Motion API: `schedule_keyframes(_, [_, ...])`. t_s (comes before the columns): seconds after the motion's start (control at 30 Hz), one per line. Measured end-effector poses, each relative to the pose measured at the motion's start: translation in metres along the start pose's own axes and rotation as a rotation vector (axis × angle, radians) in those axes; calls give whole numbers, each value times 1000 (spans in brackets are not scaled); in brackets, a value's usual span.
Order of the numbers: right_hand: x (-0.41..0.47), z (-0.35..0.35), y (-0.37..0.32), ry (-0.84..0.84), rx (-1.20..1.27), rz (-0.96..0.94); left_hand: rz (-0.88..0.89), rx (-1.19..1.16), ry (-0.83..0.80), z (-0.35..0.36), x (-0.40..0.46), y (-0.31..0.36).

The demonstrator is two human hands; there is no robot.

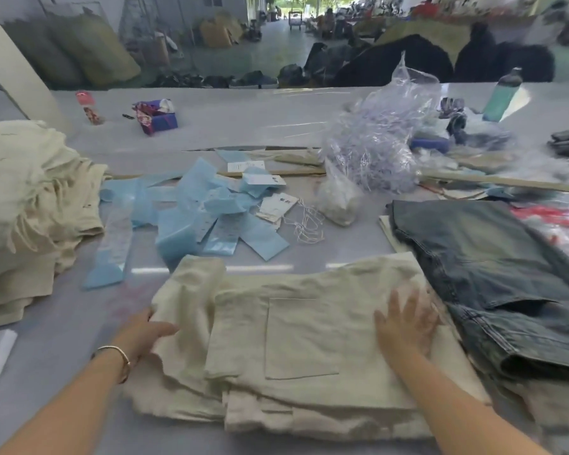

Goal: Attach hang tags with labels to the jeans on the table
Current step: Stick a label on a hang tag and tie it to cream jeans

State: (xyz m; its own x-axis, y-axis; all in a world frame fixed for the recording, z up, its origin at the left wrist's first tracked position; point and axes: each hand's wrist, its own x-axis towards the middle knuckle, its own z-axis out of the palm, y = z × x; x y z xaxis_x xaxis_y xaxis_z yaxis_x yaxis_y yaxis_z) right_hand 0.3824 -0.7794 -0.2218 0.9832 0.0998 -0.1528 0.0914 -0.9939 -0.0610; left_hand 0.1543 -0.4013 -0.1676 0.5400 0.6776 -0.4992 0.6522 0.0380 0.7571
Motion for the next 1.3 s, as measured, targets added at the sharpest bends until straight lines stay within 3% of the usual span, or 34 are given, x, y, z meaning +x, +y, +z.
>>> schedule_keyframes(0.1, [-10,9,-10,-1,35,-61,118,141,-30,14,1,9])
schedule_keyframes(0.2, [-29,6,-38,-31,91,-144,118,59,-65,17,5,17])
schedule_keyframes(0.3, [-66,1,-82,-93,65,-422,51,-114,-114,13,11,20])
schedule_keyframes(0.43, [-124,16,-131,-243,-20,-773,-38,-130,-150,-1,15,23])
schedule_keyframes(0.73, [-129,5,-166,-127,-92,-729,-97,-78,-257,-46,20,22])
schedule_keyframes(0.83, [-124,-4,-160,-223,-62,-766,-134,160,-221,-62,29,6])
schedule_keyframes(0.93, [-138,0,-142,-355,-216,-860,-133,527,-153,-67,39,-6])
schedule_keyframes(1.03, [-158,8,-136,-351,-319,-888,52,780,140,-56,42,-6])
schedule_keyframes(1.1, [-158,2,-139,-318,-308,-887,242,694,287,-45,41,-4])
schedule_keyframes(1.13, [-154,-2,-139,-299,-286,-897,309,622,272,-37,39,-2])
schedule_keyframes(1.2, [-148,-8,-137,-282,-255,-907,326,505,93,-17,35,-1])
schedule_keyframes(1.3, [-145,-10,-134,-246,-189,-881,157,368,-230,20,22,-4])
